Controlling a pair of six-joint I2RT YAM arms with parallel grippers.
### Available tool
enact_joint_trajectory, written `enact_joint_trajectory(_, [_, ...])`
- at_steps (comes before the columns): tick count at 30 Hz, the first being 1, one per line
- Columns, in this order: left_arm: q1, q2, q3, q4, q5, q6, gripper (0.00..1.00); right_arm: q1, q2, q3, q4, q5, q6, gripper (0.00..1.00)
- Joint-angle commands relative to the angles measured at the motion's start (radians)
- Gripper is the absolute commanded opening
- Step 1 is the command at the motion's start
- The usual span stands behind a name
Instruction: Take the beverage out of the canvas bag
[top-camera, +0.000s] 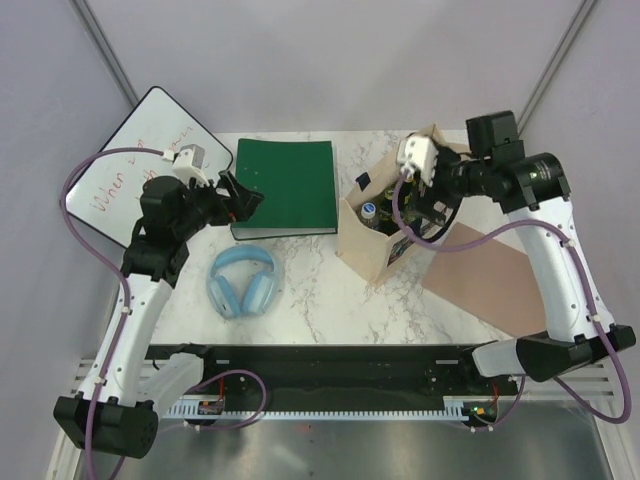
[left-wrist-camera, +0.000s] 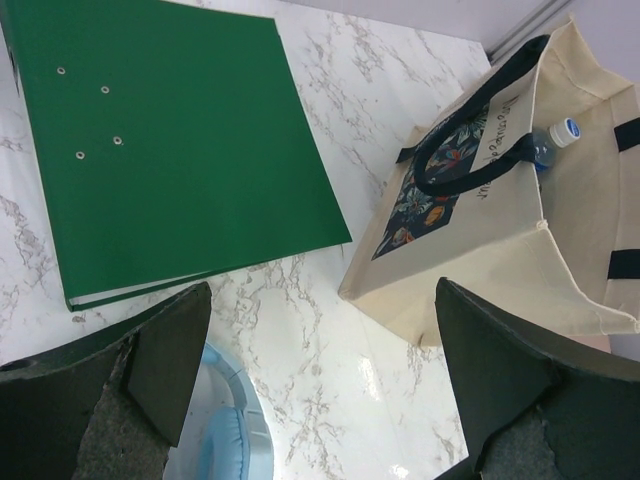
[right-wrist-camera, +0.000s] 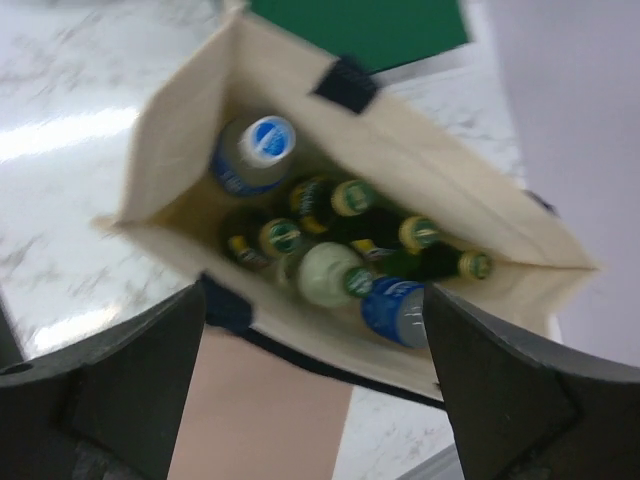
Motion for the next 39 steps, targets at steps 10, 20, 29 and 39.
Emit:
enact_joint_trajectory(10, [-0.001, 0.023, 0.051, 0.044, 0.05, -0.016, 1.0, -0.13, 0.387, 0.282, 0.356, 0.392, 0.788, 0.82])
enact_joint_trajectory(20, [-0.001, 0.008, -0.001, 0.048, 0.042, -0.027, 1.0, -0.226, 0.433, 0.253, 0.25, 0.386, 0.747, 0.66])
enact_joint_trajectory(29, [-0.001, 0.047, 0.014, 0.063, 0.064, -0.027, 1.0, -0.229, 0.45, 0.185, 0.204, 0.382, 0.71, 0.66])
enact_joint_trajectory(39, [-0.001, 0.038, 0.011, 0.067, 0.061, -0.035, 1.0, -0.228, 0.49, 0.156, 0.168, 0.402, 0.696, 0.6])
